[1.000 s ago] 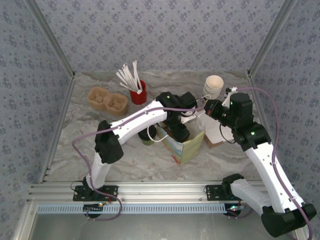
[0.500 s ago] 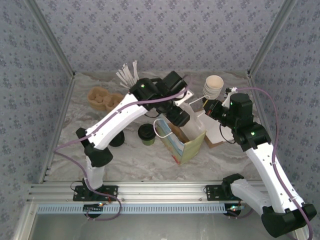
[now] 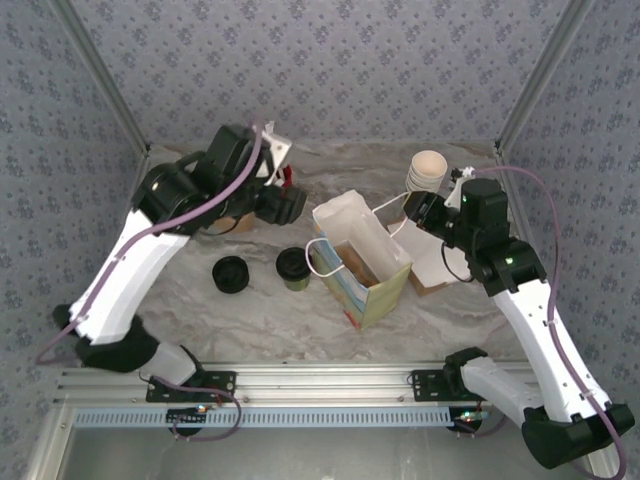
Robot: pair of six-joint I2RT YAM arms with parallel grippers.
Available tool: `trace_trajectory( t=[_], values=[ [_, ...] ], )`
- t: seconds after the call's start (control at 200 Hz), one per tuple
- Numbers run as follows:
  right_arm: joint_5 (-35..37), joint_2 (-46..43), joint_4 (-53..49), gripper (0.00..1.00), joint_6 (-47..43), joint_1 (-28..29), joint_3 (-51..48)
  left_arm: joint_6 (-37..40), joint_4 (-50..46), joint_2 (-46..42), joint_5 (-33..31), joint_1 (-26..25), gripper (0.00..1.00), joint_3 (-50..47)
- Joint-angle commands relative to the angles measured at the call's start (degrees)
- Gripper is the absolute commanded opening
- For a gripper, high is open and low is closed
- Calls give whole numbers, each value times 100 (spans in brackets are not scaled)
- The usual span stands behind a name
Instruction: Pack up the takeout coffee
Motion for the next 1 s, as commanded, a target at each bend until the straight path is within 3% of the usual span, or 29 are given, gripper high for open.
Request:
trace_trajectory(
  t=[0.0, 0.245, 0.465, 0.685, 0.994],
  values=[
    [93, 55, -429, 40, -222, 16, 441, -168, 948, -771, -206, 203, 83, -1400],
    [-155, 144, -1053, 49, -419, -148, 985, -138, 2237, -1732, 506, 696, 85, -4220],
    [-671, 152, -1341, 51, -697, -387, 1135, 191, 3278, -1729, 1414, 722, 88, -5541],
    [-786, 115, -1446, 51, -777, -501, 1119, 491, 3580, -1072, 1588, 717, 87, -5660],
    [-943, 131, -1408, 51, -786, -592, 995, 691, 3369, -435, 1262, 402, 86, -5252]
  ],
)
